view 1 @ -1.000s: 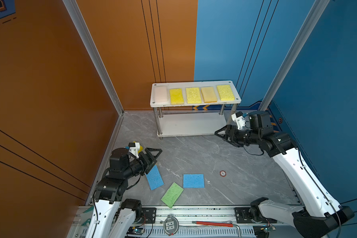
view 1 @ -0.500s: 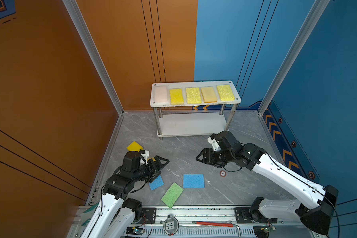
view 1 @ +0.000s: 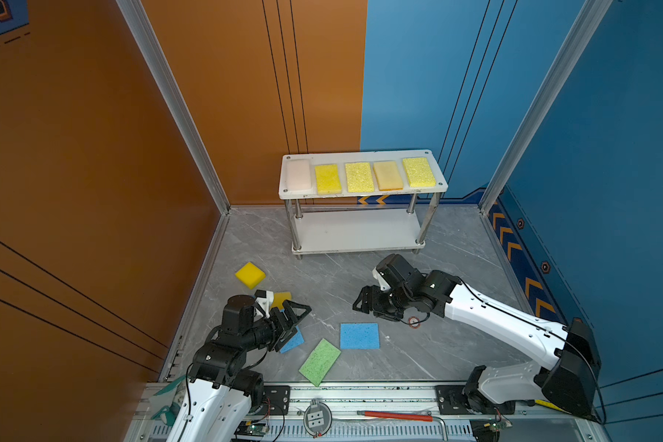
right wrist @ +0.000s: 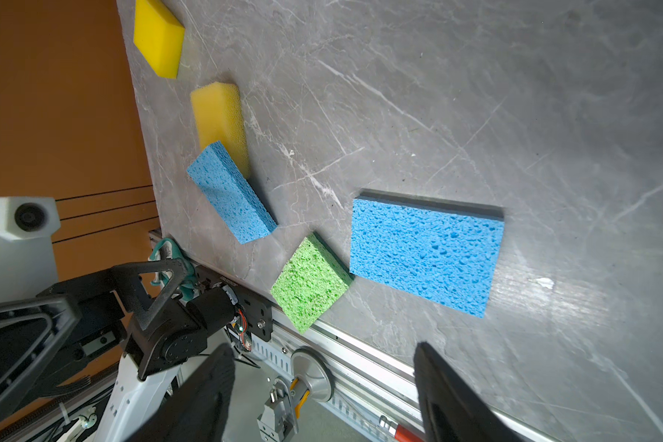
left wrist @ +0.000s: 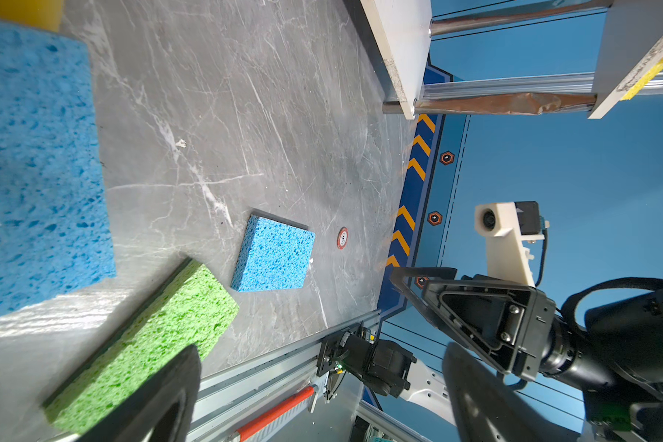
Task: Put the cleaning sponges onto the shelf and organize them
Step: 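Move the right gripper down over the blue sponge while the left gripper lowers nearby, then lower the open right gripper onto the edge of the large blue sponge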
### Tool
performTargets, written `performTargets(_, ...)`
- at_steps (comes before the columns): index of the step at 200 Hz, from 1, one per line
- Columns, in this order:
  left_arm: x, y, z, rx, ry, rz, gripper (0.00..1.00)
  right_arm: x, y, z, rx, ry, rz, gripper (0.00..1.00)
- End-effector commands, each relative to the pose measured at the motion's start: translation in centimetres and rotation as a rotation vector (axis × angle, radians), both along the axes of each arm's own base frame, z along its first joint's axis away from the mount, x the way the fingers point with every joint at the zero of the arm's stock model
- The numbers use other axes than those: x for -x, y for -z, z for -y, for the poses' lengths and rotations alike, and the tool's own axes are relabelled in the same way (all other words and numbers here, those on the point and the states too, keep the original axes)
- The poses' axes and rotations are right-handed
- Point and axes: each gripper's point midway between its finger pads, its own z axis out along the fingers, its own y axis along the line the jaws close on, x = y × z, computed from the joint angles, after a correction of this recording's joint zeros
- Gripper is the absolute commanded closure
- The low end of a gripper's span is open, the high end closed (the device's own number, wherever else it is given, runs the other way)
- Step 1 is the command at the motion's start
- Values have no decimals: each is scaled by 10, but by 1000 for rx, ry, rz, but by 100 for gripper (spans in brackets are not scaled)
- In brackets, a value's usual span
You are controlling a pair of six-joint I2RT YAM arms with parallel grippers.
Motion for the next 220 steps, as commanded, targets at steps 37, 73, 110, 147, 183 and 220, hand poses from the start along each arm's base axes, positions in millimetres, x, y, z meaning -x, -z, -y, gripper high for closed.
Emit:
performTargets(37,-1,-3,-1,-7,1,-5,0,-4,16,-29,-51,-55,-56,24)
performTargets(73,-5,-12,0,-10,13,4,2,-13,21,-44,-51,-92,-75,24)
performTargets(110,-7,0,-2,-37,9,-17,2,-18,27,-58,-63,-127,-114,23)
performTargets(147,-6,2,-2,-39,16,-14,2,-6,45,-61,-53,-160,-190,24)
performTargets(183,7,11,-5,-60,27,-38,2,8,60,-60,-19,-184,-240,23)
performTargets(220,21,12,-12,-66,-7,-36,2,16,67,-60,3,-198,-269,23)
